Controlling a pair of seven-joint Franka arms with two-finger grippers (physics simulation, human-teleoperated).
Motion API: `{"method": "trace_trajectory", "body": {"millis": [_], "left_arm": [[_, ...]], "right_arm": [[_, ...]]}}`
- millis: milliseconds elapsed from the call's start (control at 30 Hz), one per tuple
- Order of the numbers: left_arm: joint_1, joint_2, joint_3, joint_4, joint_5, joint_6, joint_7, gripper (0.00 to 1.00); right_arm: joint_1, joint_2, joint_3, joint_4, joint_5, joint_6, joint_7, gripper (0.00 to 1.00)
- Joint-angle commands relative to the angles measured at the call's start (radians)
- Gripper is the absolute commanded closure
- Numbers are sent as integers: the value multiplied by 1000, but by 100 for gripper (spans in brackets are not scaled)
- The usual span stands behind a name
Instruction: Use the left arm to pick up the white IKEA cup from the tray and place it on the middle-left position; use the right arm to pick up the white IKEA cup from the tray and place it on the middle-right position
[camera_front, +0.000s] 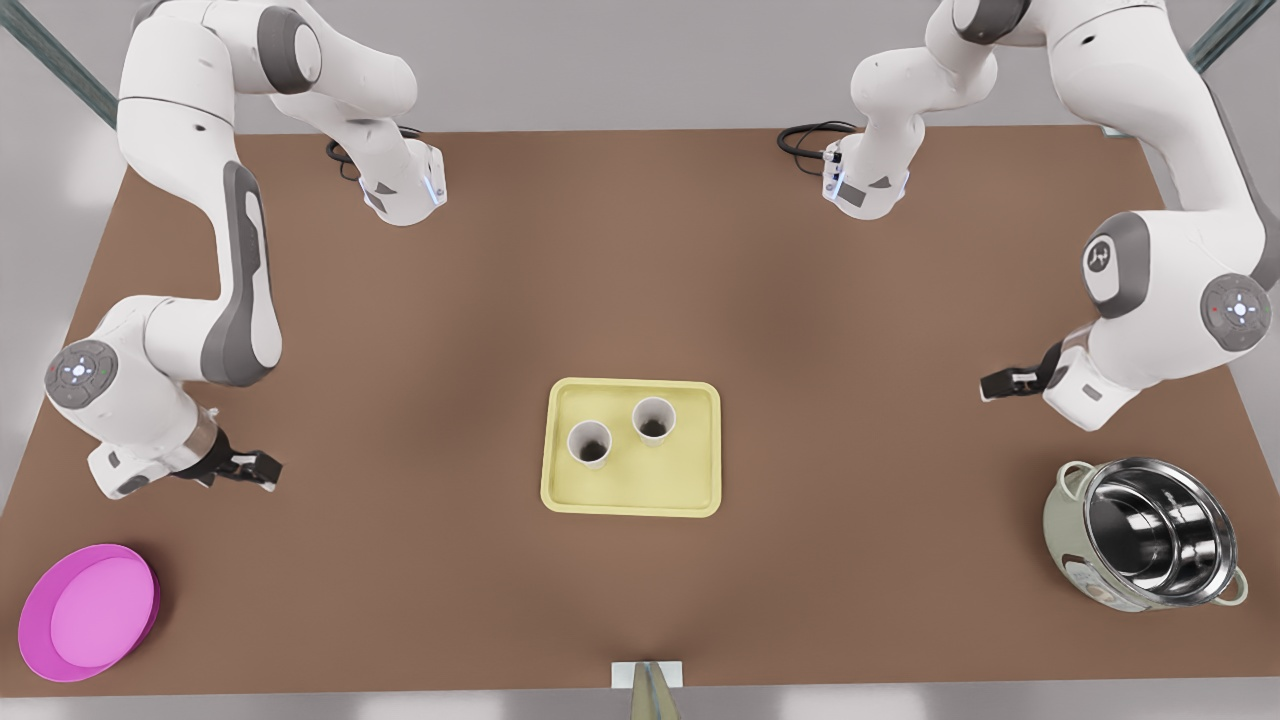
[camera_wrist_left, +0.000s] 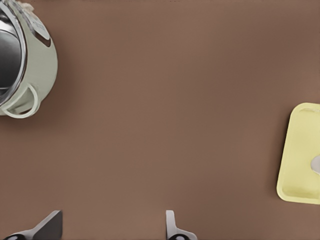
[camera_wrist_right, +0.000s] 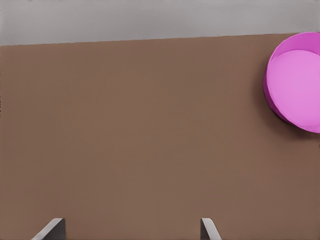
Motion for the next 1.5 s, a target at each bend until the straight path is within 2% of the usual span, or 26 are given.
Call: {"method": "trace_trajectory", "body": {"millis": [0, 100, 167, 200, 267, 300, 367, 400, 433, 467, 700, 833, 1033, 1467], "left_arm": [[-6, -6, -1, 2, 2, 76, 45, 0], [-80, -6, -6, 17, 13, 51, 43, 0], [-276, 3, -6, 16, 19, 54, -50, 0], [-409, 21, -6, 19, 63, 57, -246, 0], [-546, 69, -6, 30, 66, 68, -447, 0], [-581, 144, -8, 68, 60, 108, -516, 0], [-664, 218, -6, 66, 71, 158, -665, 0], [-683, 227, -6, 63, 95, 159, -668, 0], [-689, 239, -6, 65, 94, 183, -700, 0], [-689, 262, -6, 68, 92, 232, -727, 0], [-684, 409, 5, 73, 94, 534, -797, 0], [-684, 468, 15, 76, 95, 662, -791, 0], [-692, 468, 17, 66, 112, 663, -785, 0], [-692, 456, 15, -27, 141, 679, -756, 0]], "right_arm": [[2, -2, 0, 0, -3, 55, 26, 0], [5, -1, 3, 0, -3, 50, 26, 0], [70, 10, 7, 0, -29, 23, 20, 0], [109, 12, 6, 0, -75, 17, 20, 0], [119, 27, 21, 2, -76, 18, -6, 0], [131, 33, 36, 2, -63, 18, -107, 0], [148, 26, 187, 29, -64, 20, -52, 0], [148, 26, 231, 29, -64, 20, -31, 0], [149, 29, 285, 29, -64, 20, 12, 0], [174, 44, 296, 29, -64, 32, 21, 0], [247, 128, 320, 29, -66, 92, 63, 0], [301, 219, 320, 150, -75, 90, 94, 0], [303, 329, 317, 180, -76, 125, 83, 0], [353, 363, 317, 101, -110, 124, 98, 0]]}}
